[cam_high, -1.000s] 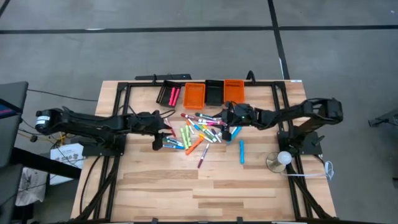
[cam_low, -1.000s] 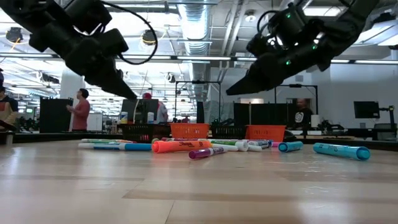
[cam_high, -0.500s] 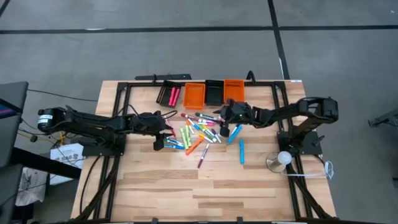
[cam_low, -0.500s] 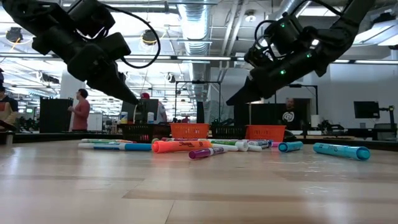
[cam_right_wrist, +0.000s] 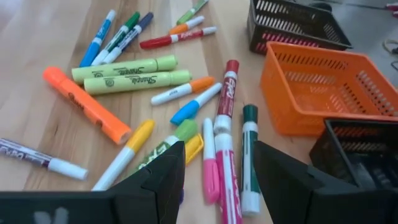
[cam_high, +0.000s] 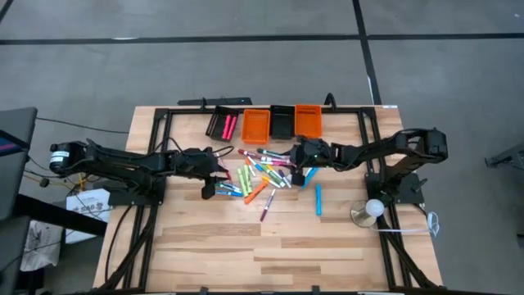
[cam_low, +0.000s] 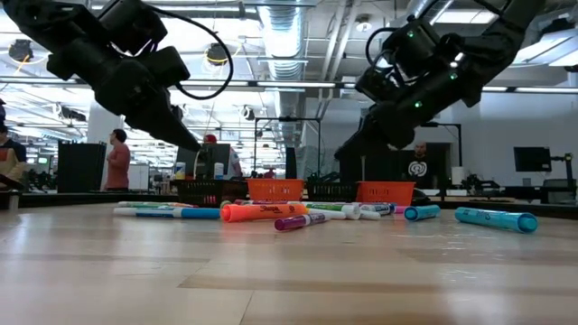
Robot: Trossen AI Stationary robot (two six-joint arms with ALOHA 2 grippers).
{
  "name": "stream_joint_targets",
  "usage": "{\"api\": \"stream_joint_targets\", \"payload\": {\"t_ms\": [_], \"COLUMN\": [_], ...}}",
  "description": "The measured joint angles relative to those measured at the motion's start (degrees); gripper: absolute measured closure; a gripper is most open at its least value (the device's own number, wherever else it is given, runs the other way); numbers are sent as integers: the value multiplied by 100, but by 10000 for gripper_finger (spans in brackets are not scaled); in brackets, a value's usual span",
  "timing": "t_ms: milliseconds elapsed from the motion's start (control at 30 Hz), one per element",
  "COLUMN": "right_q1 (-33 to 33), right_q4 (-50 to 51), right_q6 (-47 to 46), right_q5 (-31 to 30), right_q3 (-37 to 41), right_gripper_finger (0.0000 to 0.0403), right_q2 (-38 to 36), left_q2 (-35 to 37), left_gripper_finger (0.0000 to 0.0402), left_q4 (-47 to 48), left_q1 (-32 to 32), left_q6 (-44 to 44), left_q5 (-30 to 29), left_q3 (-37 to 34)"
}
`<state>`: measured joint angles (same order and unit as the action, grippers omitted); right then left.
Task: Pick & Place Markers
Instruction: Put the big orange highlighter pen into the left black basket
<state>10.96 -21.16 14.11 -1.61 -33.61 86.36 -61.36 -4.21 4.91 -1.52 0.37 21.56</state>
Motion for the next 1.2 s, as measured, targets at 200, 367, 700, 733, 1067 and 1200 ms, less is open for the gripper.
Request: {"api": "stream_joint_targets", "payload": {"t_ms": [200, 367, 700, 733, 1067, 1200], "right_q1": [0, 0, 9, 9, -21, -176], "right_q4": [676, 757, 571, 542, 493, 349], "right_q6": [4, 6, 395, 393, 243, 240], "right_q5": [0, 0, 0, 0, 12, 18], "right_q3": [0, 0, 0, 0, 2, 2], "right_gripper_finger": [226, 226, 226, 226, 226, 226], "right_q2": [-360, -456, -463, -463, -462, -463], "left_q2": [30, 100, 103, 103, 98, 98], "left_gripper_finger": [266, 266, 266, 266, 266, 266], "left_q4": [-17, -14, -144, -142, -331, -504], "left_q1": [0, -2, -2, -4, -4, -4], "left_q6": [33, 53, 153, 217, 689, 697], "left_q5": [161, 161, 152, 150, 139, 139], "left_q3": [0, -2, -2, -2, -2, -2]}}
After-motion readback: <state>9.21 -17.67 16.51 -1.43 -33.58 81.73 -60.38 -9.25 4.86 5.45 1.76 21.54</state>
